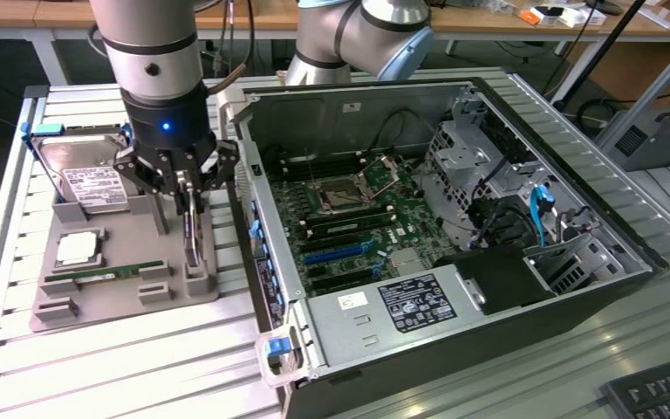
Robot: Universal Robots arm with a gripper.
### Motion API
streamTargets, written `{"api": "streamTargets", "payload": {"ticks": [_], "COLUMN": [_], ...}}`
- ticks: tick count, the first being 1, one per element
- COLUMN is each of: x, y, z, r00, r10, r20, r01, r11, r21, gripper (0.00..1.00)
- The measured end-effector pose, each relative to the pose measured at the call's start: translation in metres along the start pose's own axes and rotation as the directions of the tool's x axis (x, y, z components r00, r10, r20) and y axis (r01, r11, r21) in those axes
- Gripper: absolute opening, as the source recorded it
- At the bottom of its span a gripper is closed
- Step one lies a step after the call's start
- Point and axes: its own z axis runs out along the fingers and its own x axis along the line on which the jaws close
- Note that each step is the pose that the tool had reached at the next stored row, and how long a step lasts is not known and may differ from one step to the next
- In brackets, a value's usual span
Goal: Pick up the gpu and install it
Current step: 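Pick up the gpu and move the gpu toward the slot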
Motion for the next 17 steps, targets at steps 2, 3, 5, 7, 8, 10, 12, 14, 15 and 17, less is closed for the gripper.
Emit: {"api": "streamTargets", "payload": {"ticks": [2, 3, 5, 7, 8, 10, 12, 14, 15, 17], "x": [0.0, 0.0, -0.0001, -0.0001, -0.0001, -0.0002, -0.0002, -0.0002, -0.0002, -0.0002], "y": [-0.0001, -0.0002, -0.0003, -0.0005, -0.0005, -0.0007, -0.0009, -0.001, -0.001, -0.0012], "z": [-0.0005, -0.0007, -0.0011, -0.002, -0.0023, -0.0033, -0.0038, -0.0043, -0.0045, -0.005], "r00": [1.0, 1.0, 1.0, 1.0, 1.0, 1.0, 1.0, 1.0, 1.0, 1.0], "r10": [0.0, 0.0, 0.0, 0.0, 0.0, 0.0, 0.0, 0.0, 0.0, 0.0], "r20": [-0.0001, 0.0, -0.0001, -0.0001, -0.0001, -0.0001, -0.0001, -0.0002, -0.0001, -0.0002], "r01": [0.0, 0.0, 0.0, 0.0, 0.0, 0.0, 0.0, 0.0, 0.0, 0.0], "r11": [1.0, 1.0, 1.0, 1.0, 1.0, 1.0, 1.0, 1.0, 1.0, 1.0], "r21": [-0.0001, -0.0001, -0.0003, -0.0004, -0.0005, -0.0006, -0.0007, -0.0007, -0.0008, -0.0008], "gripper": [0.27, 0.27, 0.27, 0.27, 0.27, 0.27, 0.27, 0.27, 0.27, 0.27]}}
